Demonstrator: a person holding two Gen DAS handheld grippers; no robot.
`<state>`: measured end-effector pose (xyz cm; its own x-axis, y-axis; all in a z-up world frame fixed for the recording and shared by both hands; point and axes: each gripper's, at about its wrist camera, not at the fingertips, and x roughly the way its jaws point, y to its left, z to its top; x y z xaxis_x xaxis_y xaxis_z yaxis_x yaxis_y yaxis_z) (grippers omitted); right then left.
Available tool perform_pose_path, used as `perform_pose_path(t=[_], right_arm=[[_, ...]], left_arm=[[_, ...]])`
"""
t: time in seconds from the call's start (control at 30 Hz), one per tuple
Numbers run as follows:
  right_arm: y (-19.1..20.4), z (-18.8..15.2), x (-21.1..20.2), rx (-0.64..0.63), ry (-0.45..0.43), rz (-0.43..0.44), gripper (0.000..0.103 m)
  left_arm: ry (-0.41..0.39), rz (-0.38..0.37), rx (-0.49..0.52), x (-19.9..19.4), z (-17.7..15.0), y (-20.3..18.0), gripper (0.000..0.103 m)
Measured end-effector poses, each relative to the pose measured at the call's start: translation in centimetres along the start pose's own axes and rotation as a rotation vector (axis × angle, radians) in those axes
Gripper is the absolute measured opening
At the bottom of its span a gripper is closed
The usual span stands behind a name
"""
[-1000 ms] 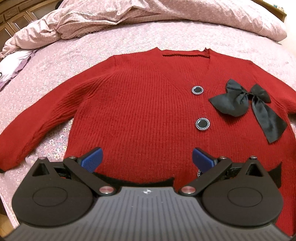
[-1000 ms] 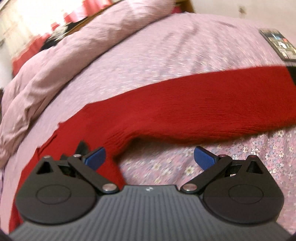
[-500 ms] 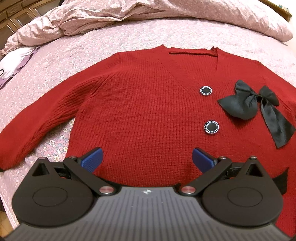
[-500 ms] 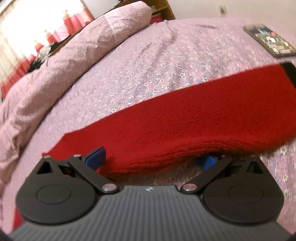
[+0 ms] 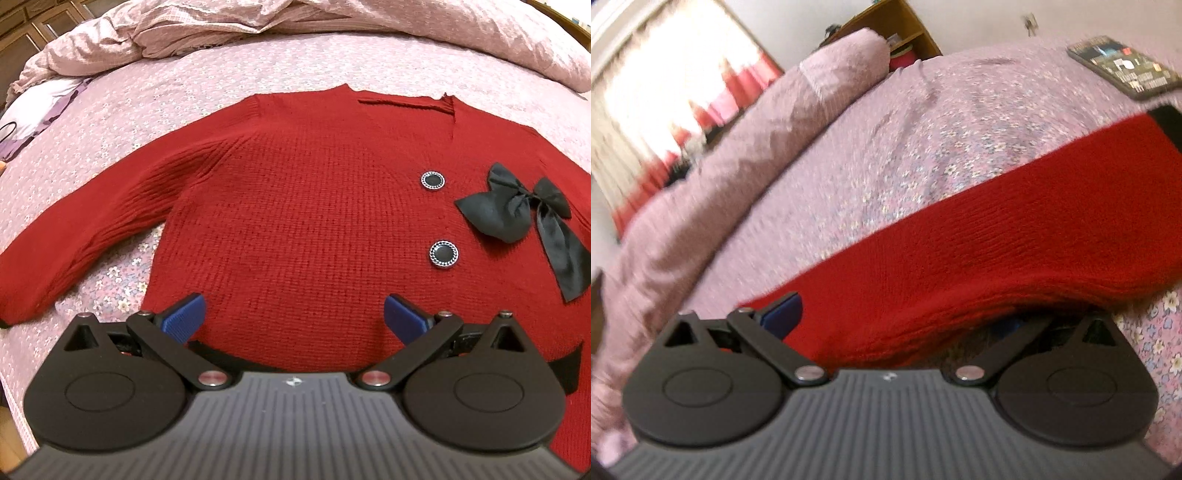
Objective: Fold small clothes
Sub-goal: 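Move the right gripper to the sleeve cuff nearest it, then close the right gripper on the red sleeve end and lift it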
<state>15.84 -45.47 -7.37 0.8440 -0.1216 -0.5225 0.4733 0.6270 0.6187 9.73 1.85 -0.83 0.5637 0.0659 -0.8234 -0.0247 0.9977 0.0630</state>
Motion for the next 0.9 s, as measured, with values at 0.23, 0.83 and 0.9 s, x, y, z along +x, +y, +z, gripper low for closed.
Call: perform_pose_path(t=[0.23, 0.83, 0.9], right_arm=[[-1.0, 1.2, 0.2, 0.060, -0.006, -0.002, 0.083], [5.9, 2.6, -3.4, -0.274, -0.064, 0.117, 0.022], [7.4, 2.3, -3.8, -0.310, -0.063, 0.147, 0.022]], left_arm=[[0.003, -0.005, 0.006, -0.1, 0.0, -0.2, 0.103], [-0.006, -0.001, -0.051, -0.8, 0.2, 1.2, 0.103], [-0.004, -0.002, -0.065, -0.8, 0.1, 1.8, 0.103]])
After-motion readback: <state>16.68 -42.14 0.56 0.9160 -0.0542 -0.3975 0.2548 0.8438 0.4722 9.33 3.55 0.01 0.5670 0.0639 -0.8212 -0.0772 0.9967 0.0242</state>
